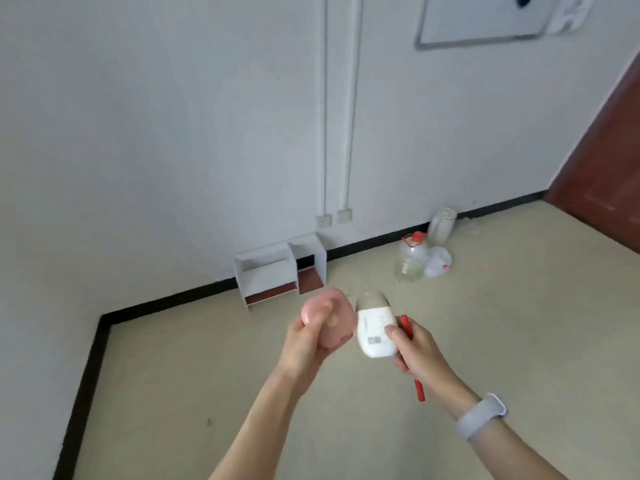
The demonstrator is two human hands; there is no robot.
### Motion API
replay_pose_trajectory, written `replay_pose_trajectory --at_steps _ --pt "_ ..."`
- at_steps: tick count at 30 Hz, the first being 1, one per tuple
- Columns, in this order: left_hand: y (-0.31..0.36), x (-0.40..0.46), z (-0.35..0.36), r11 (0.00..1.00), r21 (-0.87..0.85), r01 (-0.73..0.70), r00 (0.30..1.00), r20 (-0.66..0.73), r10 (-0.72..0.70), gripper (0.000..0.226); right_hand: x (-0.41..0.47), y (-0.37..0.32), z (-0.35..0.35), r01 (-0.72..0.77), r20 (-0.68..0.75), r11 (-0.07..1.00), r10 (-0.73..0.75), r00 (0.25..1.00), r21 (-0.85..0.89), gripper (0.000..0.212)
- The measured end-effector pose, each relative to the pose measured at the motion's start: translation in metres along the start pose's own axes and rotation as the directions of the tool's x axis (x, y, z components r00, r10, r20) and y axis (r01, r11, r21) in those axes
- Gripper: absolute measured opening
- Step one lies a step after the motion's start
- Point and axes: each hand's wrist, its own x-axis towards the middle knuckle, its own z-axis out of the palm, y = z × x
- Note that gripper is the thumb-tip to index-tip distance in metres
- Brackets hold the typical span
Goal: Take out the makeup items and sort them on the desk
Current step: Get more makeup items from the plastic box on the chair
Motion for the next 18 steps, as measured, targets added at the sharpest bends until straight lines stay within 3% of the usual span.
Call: replay_pose_trajectory --at_steps 4,6,9,14,18 --pt "-0.036 0.062 0.122 0.994 -0.031 0.109 0.992 0.071 -0.106 0.034 0.018 0.016 -0.140 -0.024 -0.250 0.983 0.069 0.966 0.180 0.020" --pt "-0.056 0.087 0.180 0.985 0.020 0.169 0.976 0.134 -0.170 0.026 0.024 0.026 -0.201 0.005 -0.356 0.961 0.098 0.929 0.277 0.024" --pt "-0.082 0.122 0.258 0.968 0.133 0.212 0.946 0.222 -0.237 0.032 0.034 0.037 -0.277 0.071 -0.496 0.938 0.115 0.861 0.341 0.029" --pt "-0.118 0.190 0.373 0.929 0.278 0.244 0.870 0.361 -0.336 0.034 0.065 0.061 -0.384 0.154 -0.615 0.892 0.160 0.772 0.426 0.033" --pt "-0.148 0.258 0.460 0.904 0.371 0.212 0.835 0.412 -0.365 0.027 0.104 0.076 -0.468 0.161 -0.672 0.885 0.203 0.712 0.437 0.024"
